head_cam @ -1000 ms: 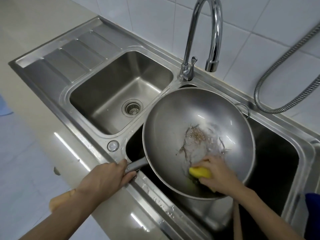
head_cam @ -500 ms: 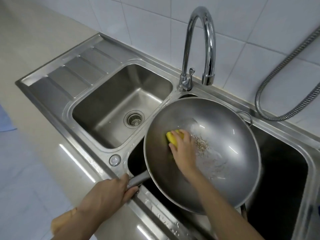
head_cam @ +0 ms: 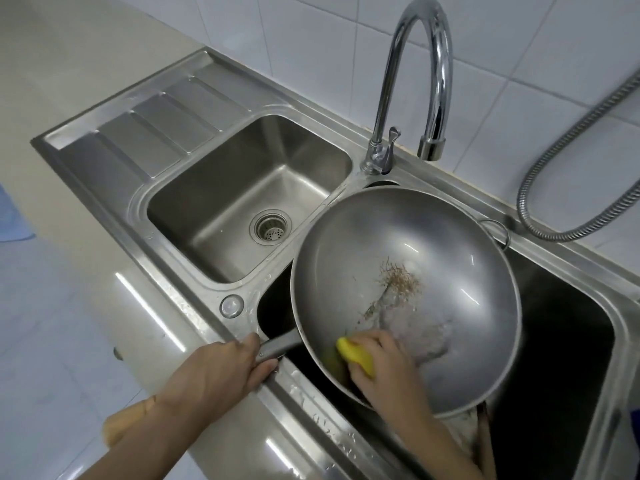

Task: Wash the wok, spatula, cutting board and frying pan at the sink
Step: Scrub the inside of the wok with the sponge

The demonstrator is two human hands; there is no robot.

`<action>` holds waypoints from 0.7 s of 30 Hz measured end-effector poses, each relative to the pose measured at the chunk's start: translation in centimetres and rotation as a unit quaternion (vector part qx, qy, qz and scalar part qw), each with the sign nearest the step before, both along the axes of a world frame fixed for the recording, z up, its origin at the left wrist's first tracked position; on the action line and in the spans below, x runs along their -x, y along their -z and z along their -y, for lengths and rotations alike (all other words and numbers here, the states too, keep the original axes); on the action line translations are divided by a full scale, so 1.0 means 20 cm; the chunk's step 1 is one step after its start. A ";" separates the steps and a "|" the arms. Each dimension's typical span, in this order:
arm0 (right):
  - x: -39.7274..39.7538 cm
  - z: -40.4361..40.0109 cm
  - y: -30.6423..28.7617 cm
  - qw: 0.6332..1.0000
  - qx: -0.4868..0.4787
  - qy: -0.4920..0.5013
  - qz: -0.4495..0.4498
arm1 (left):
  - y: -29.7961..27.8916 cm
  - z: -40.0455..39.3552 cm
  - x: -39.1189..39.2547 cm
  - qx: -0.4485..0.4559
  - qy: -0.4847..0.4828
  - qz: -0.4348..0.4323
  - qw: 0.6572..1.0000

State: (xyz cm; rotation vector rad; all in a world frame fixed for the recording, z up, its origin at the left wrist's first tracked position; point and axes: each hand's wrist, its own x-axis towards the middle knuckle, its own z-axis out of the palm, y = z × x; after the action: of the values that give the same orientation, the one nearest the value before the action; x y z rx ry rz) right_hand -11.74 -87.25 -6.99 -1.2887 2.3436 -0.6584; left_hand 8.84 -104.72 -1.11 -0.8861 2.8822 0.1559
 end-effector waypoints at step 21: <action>0.63 0.03 0.06 0.943 -0.127 0.060 -0.302 | -0.02 0.01 0.02 -0.044 -0.016 -0.019 0.999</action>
State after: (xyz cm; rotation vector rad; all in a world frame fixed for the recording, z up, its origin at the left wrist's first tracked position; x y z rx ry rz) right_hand -24.31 -87.80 -8.17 -1.3717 2.8851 0.0398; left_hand 8.46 -104.82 -0.72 -0.9234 2.8716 0.3031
